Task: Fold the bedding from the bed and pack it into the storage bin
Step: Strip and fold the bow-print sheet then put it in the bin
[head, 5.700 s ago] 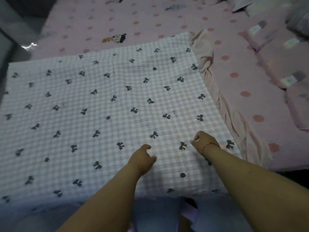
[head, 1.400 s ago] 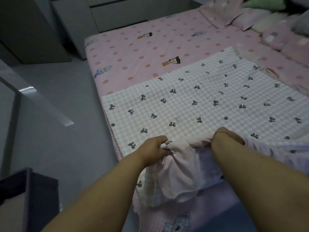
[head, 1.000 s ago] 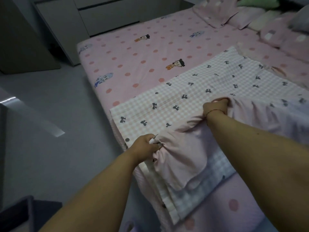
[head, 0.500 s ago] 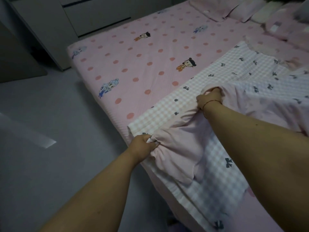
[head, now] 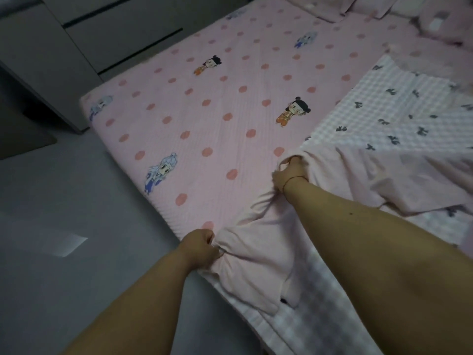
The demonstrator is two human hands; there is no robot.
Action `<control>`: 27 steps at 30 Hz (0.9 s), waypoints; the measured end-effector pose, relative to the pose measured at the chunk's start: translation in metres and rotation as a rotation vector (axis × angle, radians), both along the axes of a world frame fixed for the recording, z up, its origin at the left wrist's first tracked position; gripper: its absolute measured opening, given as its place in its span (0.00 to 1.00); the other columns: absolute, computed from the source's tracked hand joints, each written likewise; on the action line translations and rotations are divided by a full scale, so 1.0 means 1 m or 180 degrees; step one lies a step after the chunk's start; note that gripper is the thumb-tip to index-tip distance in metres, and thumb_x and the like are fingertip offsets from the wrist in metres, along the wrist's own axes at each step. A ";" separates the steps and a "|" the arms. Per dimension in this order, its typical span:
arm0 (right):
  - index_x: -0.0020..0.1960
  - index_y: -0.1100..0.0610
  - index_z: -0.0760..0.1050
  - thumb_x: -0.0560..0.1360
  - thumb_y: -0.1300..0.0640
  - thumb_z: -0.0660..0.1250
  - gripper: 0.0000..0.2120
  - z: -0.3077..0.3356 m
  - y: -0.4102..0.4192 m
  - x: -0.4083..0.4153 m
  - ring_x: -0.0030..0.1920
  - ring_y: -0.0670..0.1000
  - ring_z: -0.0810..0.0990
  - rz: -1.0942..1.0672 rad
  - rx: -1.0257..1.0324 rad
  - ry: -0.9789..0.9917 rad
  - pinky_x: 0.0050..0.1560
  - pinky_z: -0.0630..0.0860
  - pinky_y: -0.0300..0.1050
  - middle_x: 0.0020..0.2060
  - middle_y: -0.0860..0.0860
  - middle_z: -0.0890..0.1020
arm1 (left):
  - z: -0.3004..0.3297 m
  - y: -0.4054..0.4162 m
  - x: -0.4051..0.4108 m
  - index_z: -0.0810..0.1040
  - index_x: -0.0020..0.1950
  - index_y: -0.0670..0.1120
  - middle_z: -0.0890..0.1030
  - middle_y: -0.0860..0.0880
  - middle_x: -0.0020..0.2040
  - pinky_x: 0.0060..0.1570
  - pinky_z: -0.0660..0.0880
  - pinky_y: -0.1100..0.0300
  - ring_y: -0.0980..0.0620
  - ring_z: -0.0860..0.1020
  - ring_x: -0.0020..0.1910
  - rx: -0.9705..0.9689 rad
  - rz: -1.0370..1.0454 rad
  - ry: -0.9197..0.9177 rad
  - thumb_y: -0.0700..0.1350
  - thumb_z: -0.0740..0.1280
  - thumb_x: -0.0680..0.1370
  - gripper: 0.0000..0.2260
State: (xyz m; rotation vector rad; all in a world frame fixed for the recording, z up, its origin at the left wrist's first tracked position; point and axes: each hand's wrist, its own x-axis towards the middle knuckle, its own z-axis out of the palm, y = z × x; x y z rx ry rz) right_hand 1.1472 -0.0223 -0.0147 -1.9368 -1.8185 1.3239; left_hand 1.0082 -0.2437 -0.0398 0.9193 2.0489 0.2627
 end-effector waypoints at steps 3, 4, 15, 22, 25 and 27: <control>0.67 0.59 0.70 0.75 0.61 0.65 0.21 -0.014 0.006 -0.009 0.66 0.58 0.72 0.0921 -0.0315 -0.0208 0.65 0.70 0.47 0.66 0.58 0.73 | -0.002 0.021 -0.014 0.76 0.50 0.49 0.77 0.48 0.51 0.46 0.68 0.62 0.50 0.74 0.49 0.0012 -0.0010 -0.0021 0.46 0.63 0.64 0.15; 0.66 0.58 0.72 0.76 0.60 0.65 0.19 -0.016 0.008 -0.009 0.68 0.56 0.71 0.1044 -0.0290 -0.0239 0.68 0.67 0.47 0.67 0.57 0.73 | -0.003 0.030 -0.016 0.75 0.58 0.48 0.76 0.47 0.56 0.51 0.68 0.62 0.50 0.74 0.54 0.0254 -0.0014 0.0113 0.47 0.62 0.63 0.22; 0.65 0.62 0.72 0.80 0.53 0.56 0.19 -0.024 0.054 0.082 0.66 0.59 0.71 -0.0544 -0.0294 -0.0583 0.65 0.67 0.46 0.66 0.60 0.73 | -0.009 0.173 0.065 0.74 0.61 0.44 0.73 0.45 0.61 0.60 0.68 0.55 0.44 0.71 0.61 0.1364 -0.2460 0.0521 0.47 0.61 0.70 0.21; 0.67 0.63 0.69 0.79 0.49 0.58 0.23 -0.043 0.060 0.155 0.60 0.57 0.73 -0.1967 -0.0496 0.0078 0.60 0.68 0.47 0.63 0.61 0.74 | -0.011 0.242 0.105 0.70 0.67 0.44 0.70 0.44 0.64 0.60 0.68 0.55 0.44 0.70 0.62 0.1434 -0.3147 0.0397 0.45 0.65 0.74 0.21; 0.47 0.62 0.77 0.78 0.47 0.58 0.18 -0.049 0.066 0.171 0.44 0.55 0.75 -0.2524 -0.0443 0.0617 0.48 0.70 0.48 0.40 0.56 0.80 | -0.009 0.263 0.122 0.68 0.69 0.44 0.70 0.44 0.66 0.61 0.68 0.55 0.44 0.70 0.64 0.1430 -0.3285 0.0320 0.45 0.64 0.75 0.23; 0.35 0.59 0.73 0.79 0.46 0.58 0.20 -0.051 0.074 0.181 0.36 0.56 0.75 -0.2776 -0.0357 0.0781 0.43 0.72 0.49 0.32 0.56 0.77 | -0.009 0.276 0.135 0.68 0.69 0.44 0.70 0.44 0.66 0.59 0.68 0.56 0.45 0.70 0.64 0.1431 -0.3360 0.0293 0.44 0.63 0.75 0.22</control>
